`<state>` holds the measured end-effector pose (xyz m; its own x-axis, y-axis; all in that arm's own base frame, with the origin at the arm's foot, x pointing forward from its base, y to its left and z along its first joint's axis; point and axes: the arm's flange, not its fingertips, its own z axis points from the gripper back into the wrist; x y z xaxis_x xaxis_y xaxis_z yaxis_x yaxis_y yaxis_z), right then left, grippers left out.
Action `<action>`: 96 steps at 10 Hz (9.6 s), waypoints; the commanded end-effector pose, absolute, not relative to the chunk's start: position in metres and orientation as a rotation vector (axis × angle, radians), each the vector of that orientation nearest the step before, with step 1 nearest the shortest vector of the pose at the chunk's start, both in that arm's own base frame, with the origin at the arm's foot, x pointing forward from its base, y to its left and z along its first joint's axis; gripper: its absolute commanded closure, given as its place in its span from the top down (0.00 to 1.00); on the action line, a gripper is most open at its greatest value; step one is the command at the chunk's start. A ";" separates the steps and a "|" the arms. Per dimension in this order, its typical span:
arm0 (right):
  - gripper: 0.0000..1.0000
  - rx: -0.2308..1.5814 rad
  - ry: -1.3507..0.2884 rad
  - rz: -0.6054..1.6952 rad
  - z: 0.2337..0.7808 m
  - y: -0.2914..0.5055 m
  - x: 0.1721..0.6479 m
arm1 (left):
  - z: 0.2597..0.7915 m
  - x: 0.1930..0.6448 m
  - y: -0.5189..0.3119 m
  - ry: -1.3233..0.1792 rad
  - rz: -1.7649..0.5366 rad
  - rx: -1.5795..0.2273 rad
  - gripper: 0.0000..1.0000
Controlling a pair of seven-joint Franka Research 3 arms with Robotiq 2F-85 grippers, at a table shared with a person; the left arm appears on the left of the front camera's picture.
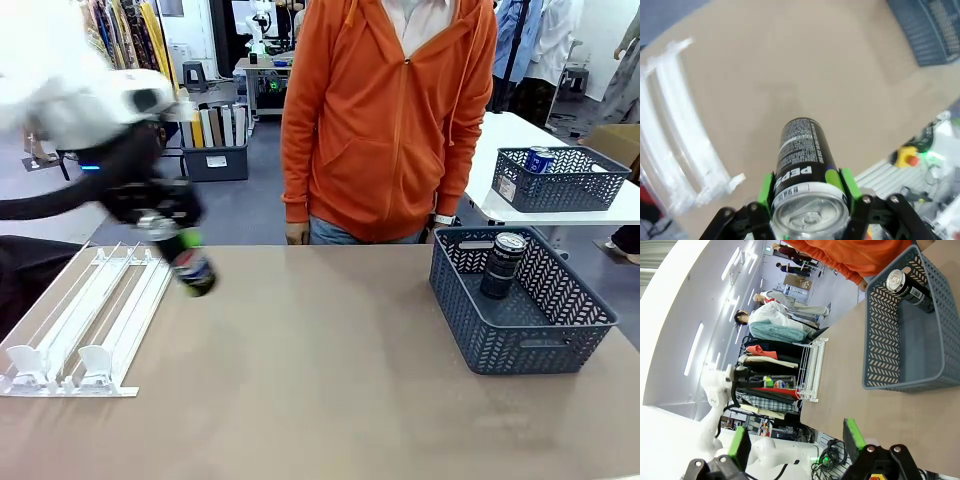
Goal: Retrieve and store the cans from the dispenser.
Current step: Pick up one can from the Automatic Can Dispenser and place it in the middle of the table.
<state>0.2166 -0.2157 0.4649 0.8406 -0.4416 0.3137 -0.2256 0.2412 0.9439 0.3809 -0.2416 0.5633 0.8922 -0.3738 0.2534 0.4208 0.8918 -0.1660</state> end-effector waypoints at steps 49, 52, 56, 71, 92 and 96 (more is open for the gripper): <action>1.00 1.355 -0.632 -0.144 0.468 -0.216 0.220 | 0.469 0.317 0.053 -0.359 -0.215 -1.103 1.00; 1.00 1.355 -0.632 -0.144 0.468 -0.216 0.220 | 0.469 0.317 0.053 -0.359 -0.215 -1.103 1.00; 1.00 1.355 -0.632 -0.144 0.468 -0.216 0.220 | 0.469 0.317 0.053 -0.359 -0.215 -1.103 1.00; 1.00 1.355 -0.632 -0.144 0.468 -0.216 0.220 | 0.469 0.317 0.053 -0.359 -0.215 -1.103 1.00; 1.00 1.355 -0.632 -0.144 0.468 -0.216 0.220 | 0.469 0.317 0.053 -0.359 -0.215 -1.103 1.00; 1.00 1.355 -0.632 -0.144 0.468 -0.216 0.220 | 0.469 0.317 0.053 -0.359 -0.215 -1.103 1.00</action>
